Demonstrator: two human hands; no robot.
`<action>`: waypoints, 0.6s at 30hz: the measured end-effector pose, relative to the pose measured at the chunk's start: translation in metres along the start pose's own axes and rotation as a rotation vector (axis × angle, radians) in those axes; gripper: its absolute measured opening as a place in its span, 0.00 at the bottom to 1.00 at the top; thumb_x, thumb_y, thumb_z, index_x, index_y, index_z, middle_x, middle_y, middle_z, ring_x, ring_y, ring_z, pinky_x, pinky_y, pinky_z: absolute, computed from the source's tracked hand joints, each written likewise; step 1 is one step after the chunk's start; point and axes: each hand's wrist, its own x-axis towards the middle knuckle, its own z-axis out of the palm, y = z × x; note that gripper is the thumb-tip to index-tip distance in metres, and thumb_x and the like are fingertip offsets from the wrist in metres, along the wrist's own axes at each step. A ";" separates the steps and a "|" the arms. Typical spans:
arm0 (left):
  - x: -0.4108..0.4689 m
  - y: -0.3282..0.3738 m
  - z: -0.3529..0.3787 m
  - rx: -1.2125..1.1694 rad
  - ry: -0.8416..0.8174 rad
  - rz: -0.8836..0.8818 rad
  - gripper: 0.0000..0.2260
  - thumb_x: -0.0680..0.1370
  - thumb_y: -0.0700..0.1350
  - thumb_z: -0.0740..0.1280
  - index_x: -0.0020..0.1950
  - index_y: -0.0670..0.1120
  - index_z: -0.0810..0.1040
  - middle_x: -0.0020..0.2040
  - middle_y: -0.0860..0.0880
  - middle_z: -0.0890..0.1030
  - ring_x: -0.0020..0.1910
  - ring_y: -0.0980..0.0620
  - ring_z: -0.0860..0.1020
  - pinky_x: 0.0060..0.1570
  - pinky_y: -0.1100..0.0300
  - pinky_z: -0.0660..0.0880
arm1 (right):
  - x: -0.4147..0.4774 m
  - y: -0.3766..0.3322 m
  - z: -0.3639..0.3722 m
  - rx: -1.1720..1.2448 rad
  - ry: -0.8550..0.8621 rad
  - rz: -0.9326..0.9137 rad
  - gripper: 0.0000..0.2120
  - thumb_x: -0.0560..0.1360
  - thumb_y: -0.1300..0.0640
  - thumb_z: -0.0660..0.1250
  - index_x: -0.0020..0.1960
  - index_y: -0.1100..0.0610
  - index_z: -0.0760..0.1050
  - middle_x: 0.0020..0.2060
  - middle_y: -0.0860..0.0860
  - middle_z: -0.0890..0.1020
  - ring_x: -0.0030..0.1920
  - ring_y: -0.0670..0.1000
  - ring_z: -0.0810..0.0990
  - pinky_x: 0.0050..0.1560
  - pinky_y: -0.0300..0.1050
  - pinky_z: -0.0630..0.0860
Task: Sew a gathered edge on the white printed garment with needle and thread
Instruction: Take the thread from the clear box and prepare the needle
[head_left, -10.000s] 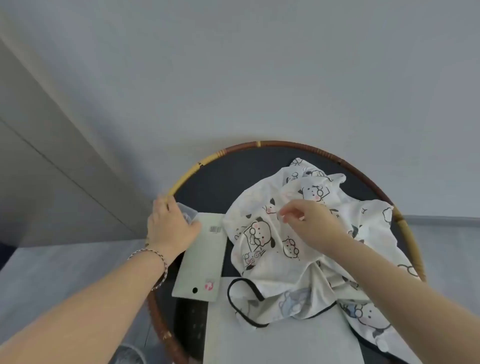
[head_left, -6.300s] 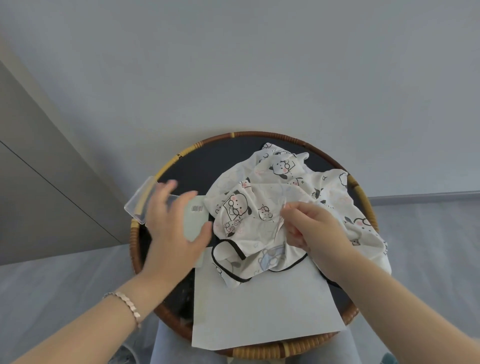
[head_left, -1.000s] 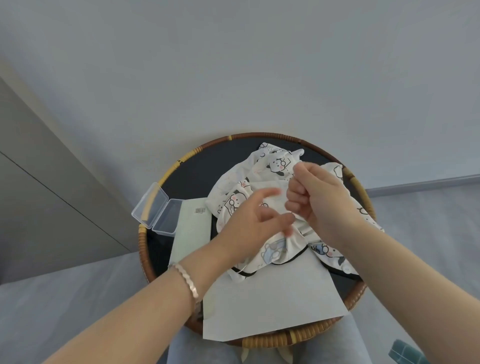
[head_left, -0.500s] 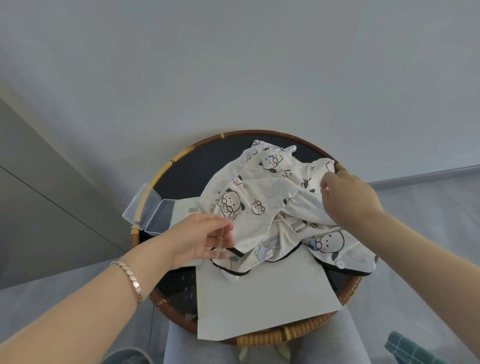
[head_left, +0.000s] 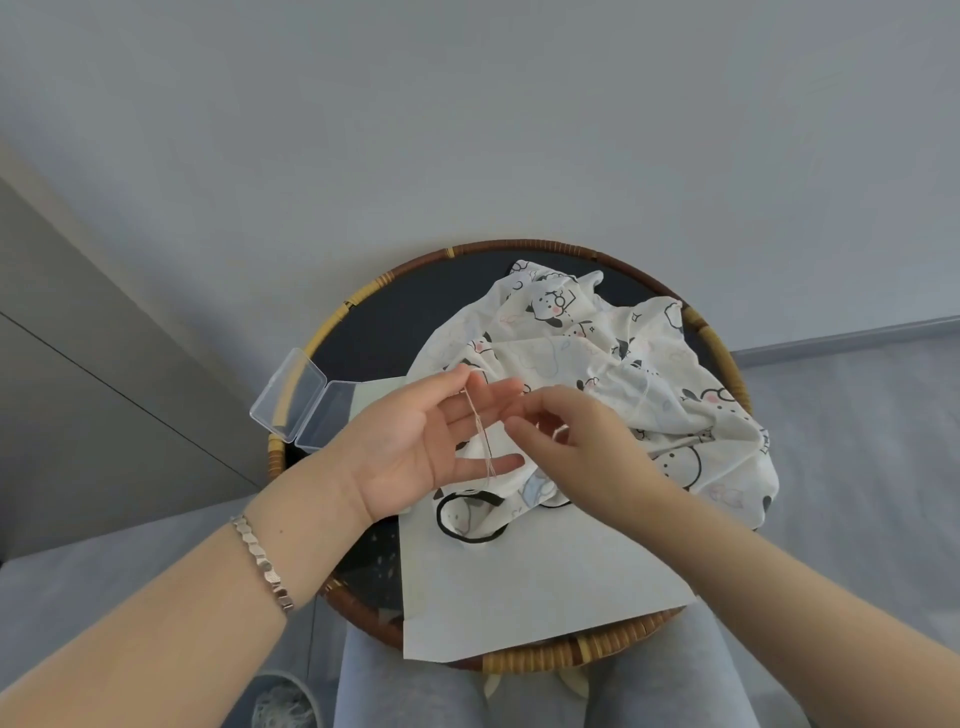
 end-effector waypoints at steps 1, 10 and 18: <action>-0.001 0.001 0.001 0.000 -0.013 0.010 0.12 0.81 0.47 0.56 0.40 0.46 0.73 0.54 0.46 0.83 0.55 0.49 0.80 0.47 0.44 0.79 | 0.002 -0.001 0.001 0.053 -0.014 0.029 0.06 0.76 0.57 0.63 0.42 0.47 0.73 0.37 0.40 0.76 0.34 0.36 0.72 0.38 0.28 0.67; -0.008 0.005 0.000 0.054 -0.083 -0.009 0.12 0.80 0.46 0.55 0.40 0.45 0.73 0.58 0.47 0.81 0.57 0.49 0.79 0.49 0.41 0.78 | 0.008 0.002 0.009 0.568 -0.212 0.256 0.11 0.73 0.64 0.67 0.45 0.54 0.66 0.41 0.49 0.85 0.41 0.48 0.81 0.54 0.44 0.74; 0.001 0.000 -0.012 0.200 0.253 0.027 0.12 0.81 0.46 0.58 0.41 0.46 0.75 0.54 0.48 0.83 0.58 0.51 0.78 0.53 0.40 0.75 | 0.004 0.007 0.000 0.197 0.020 0.098 0.07 0.70 0.59 0.72 0.41 0.48 0.80 0.34 0.40 0.83 0.39 0.34 0.80 0.45 0.30 0.72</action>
